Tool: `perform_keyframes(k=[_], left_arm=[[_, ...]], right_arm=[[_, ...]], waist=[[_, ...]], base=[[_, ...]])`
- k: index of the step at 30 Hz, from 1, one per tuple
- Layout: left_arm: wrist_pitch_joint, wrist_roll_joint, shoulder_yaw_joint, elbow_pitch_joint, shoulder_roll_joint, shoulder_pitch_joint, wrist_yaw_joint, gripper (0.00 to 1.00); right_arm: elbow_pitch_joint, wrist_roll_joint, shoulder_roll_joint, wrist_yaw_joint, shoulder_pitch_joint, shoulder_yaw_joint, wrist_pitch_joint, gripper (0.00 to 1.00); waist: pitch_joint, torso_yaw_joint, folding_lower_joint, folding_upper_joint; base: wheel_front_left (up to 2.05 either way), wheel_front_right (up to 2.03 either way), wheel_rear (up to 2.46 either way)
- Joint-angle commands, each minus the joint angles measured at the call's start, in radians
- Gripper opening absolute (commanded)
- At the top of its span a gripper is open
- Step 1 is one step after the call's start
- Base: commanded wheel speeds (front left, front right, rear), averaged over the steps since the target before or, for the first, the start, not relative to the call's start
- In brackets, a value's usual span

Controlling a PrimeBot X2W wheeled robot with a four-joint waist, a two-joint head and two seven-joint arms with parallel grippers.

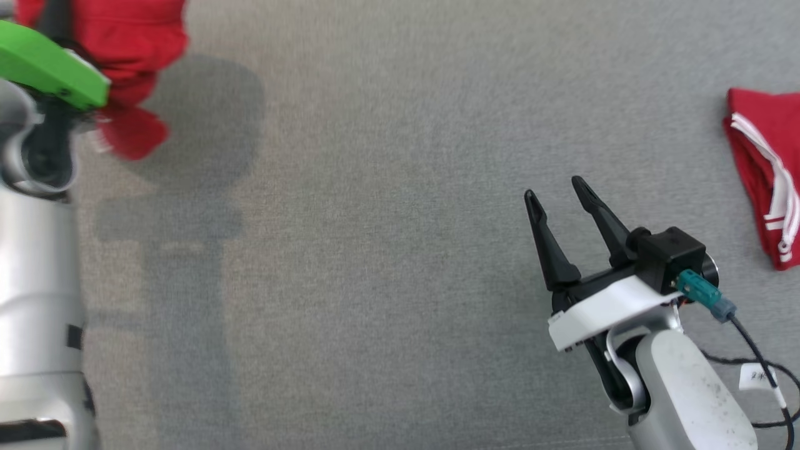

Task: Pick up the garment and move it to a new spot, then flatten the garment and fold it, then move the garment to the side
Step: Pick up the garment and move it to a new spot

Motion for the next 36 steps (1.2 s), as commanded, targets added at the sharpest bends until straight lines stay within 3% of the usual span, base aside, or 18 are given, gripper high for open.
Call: perform_keyframes(k=[1,7,11,17,25,26,27,32,36], left_arm=[[0.000,-0.001,-0.017,-0.044,-0.023,0.027,-0.004,0.00],[0.016,-0.025,-0.109,-0.197,-0.156,0.113,-0.004,0.00],[0.019,-0.051,-0.181,-0.238,-0.201,0.183,-0.004,0.00],[-0.014,-0.074,-0.306,-0.249,-0.222,0.245,-0.005,0.00],[-0.048,-0.013,-0.435,-0.104,-0.209,0.279,0.013,0.00],[-0.059,0.019,-0.453,-0.069,-0.191,0.280,0.017,0.34],[-0.071,0.055,-0.470,-0.040,-0.177,0.278,0.027,1.00],[-0.114,0.111,-0.515,0.069,-0.166,0.280,0.031,1.00],[-0.175,0.103,-0.506,0.069,-0.166,0.274,0.023,1.00]], right_arm=[[0.011,0.005,0.002,-0.002,0.024,0.000,-0.008,1.00],[0.019,0.007,-0.004,-0.002,0.062,-0.023,0.001,1.00],[0.014,0.004,0.007,-0.002,0.068,-0.017,0.010,1.00],[0.014,0.016,0.014,-0.002,0.067,0.002,0.014,1.00],[0.018,0.021,0.024,-0.002,0.050,-0.012,-0.013,1.00],[0.019,0.022,0.025,-0.002,0.045,-0.013,-0.018,1.00],[0.020,0.023,0.026,-0.002,0.044,-0.015,-0.021,1.00],[0.030,0.016,0.029,-0.002,0.044,-0.034,-0.031,1.00],[0.027,0.008,0.027,-0.002,0.045,-0.052,-0.031,1.00]], waist=[[-0.158,-0.066,0.0000,0.0000],[-0.206,-0.147,0.0000,0.0000],[-0.209,-0.227,0.0000,0.0000],[-0.174,-0.332,0.0000,0.0000],[-0.107,-0.386,0.0000,0.0000],[-0.100,-0.388,0.0000,0.0000],[-0.095,-0.387,0.0000,0.0000],[-0.081,-0.356,0.0000,0.0000],[-0.092,-0.305,0.0000,0.0000]], base=[[0.00,0.00,0.00],[0.00,0.00,0.00],[0.00,0.00,0.00],[0.00,0.00,0.00],[0.00,0.00,0.00],[0.00,0.00,0.00],[0.00,0.00,0.00],[0.00,0.00,0.00],[0.00,0.00,0.00]])
